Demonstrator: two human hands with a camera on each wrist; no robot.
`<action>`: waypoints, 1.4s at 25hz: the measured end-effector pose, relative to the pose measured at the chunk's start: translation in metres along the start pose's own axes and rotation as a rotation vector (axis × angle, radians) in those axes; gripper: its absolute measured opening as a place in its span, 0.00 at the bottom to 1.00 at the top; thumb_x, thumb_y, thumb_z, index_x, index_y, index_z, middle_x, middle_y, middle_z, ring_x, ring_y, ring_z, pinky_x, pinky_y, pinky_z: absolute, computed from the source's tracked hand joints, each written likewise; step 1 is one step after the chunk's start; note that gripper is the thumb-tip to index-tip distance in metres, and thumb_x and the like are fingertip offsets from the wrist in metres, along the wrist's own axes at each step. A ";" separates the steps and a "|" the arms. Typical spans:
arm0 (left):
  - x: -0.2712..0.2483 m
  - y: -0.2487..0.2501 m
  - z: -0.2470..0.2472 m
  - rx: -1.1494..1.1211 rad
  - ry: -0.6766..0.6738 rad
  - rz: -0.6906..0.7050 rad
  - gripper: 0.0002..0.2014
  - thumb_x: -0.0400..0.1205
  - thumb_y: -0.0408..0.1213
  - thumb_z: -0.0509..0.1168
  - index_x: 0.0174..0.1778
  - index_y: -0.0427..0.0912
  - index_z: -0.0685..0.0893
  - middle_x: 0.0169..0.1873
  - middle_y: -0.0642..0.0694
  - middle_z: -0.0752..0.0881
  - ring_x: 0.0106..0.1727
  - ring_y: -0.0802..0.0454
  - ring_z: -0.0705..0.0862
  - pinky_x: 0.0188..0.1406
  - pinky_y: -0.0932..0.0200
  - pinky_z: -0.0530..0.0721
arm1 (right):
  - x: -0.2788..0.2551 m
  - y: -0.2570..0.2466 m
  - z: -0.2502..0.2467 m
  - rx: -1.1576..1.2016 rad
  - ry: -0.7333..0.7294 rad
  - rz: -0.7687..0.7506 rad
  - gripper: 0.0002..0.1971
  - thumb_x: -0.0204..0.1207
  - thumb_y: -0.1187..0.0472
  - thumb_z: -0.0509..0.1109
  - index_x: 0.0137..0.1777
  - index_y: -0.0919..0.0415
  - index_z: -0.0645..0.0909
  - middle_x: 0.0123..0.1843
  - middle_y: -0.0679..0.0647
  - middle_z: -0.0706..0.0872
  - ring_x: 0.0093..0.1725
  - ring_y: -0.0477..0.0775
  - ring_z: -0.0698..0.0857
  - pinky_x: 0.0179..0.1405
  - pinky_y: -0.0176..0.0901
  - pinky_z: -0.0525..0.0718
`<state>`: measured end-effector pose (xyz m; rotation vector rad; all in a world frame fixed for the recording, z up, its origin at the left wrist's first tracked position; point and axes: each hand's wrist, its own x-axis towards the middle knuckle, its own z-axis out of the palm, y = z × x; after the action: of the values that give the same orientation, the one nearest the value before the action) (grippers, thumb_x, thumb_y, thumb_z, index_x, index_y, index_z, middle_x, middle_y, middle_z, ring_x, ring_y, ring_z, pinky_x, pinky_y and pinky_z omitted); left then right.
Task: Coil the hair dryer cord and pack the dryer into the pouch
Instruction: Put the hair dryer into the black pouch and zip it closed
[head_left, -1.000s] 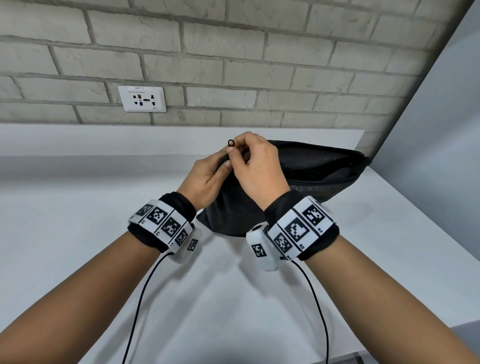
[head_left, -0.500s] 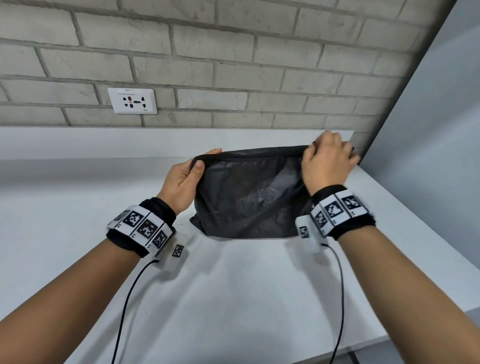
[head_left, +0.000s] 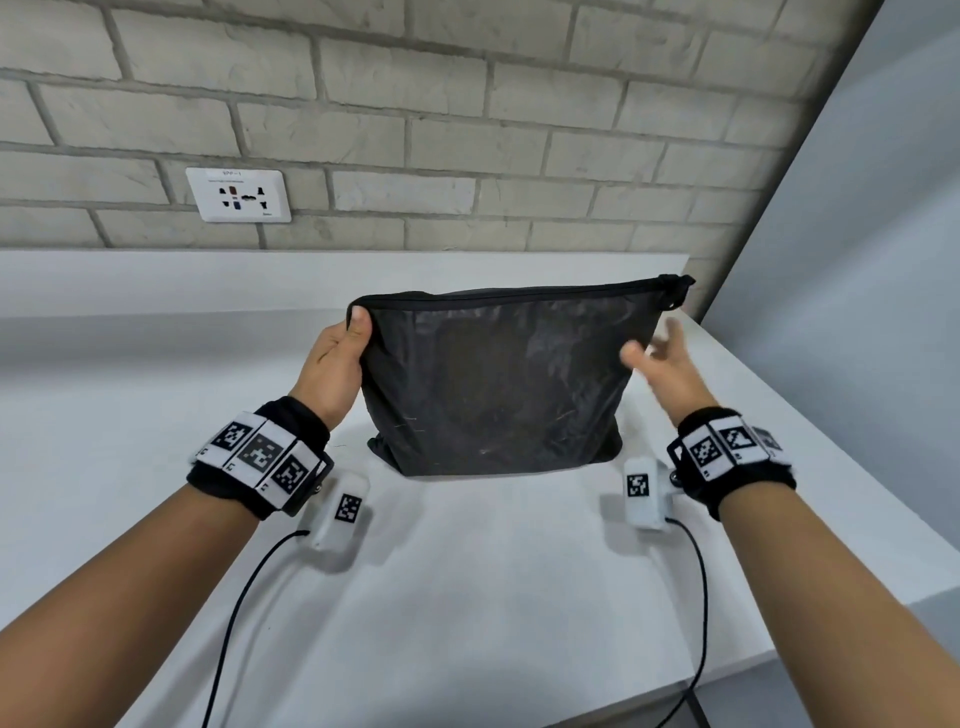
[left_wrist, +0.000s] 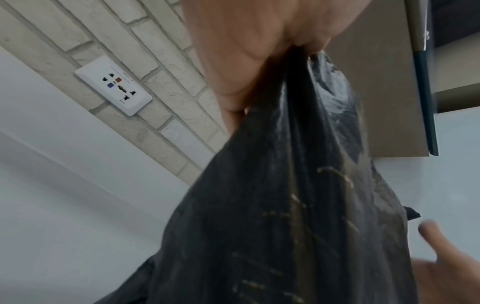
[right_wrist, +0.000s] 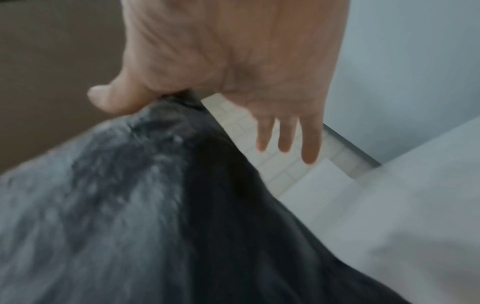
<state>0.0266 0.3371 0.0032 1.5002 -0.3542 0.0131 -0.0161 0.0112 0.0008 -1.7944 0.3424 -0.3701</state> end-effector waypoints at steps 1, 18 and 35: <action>0.000 0.001 0.000 0.011 -0.006 -0.009 0.23 0.88 0.46 0.42 0.45 0.49 0.83 0.33 0.63 0.90 0.39 0.71 0.85 0.54 0.61 0.81 | -0.004 0.009 0.004 -0.057 -0.125 0.053 0.44 0.65 0.60 0.76 0.77 0.58 0.55 0.69 0.53 0.72 0.69 0.50 0.71 0.66 0.44 0.69; 0.011 -0.036 0.017 0.237 -0.263 -0.248 0.26 0.57 0.37 0.80 0.49 0.57 0.80 0.48 0.61 0.85 0.49 0.69 0.83 0.49 0.69 0.81 | 0.002 0.020 0.022 0.092 -0.115 -0.006 0.15 0.72 0.66 0.71 0.58 0.59 0.77 0.49 0.48 0.85 0.49 0.43 0.84 0.46 0.34 0.83; 0.133 -0.045 0.015 0.036 -0.106 -0.445 0.30 0.49 0.52 0.72 0.49 0.50 0.83 0.46 0.51 0.88 0.49 0.53 0.87 0.46 0.62 0.82 | 0.143 0.003 0.039 -0.122 -0.210 0.003 0.28 0.75 0.78 0.59 0.72 0.54 0.66 0.54 0.58 0.83 0.51 0.54 0.82 0.54 0.42 0.82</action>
<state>0.1597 0.2915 -0.0082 1.5912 -0.0980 -0.4158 0.1303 -0.0152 -0.0015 -1.9324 0.2234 -0.1585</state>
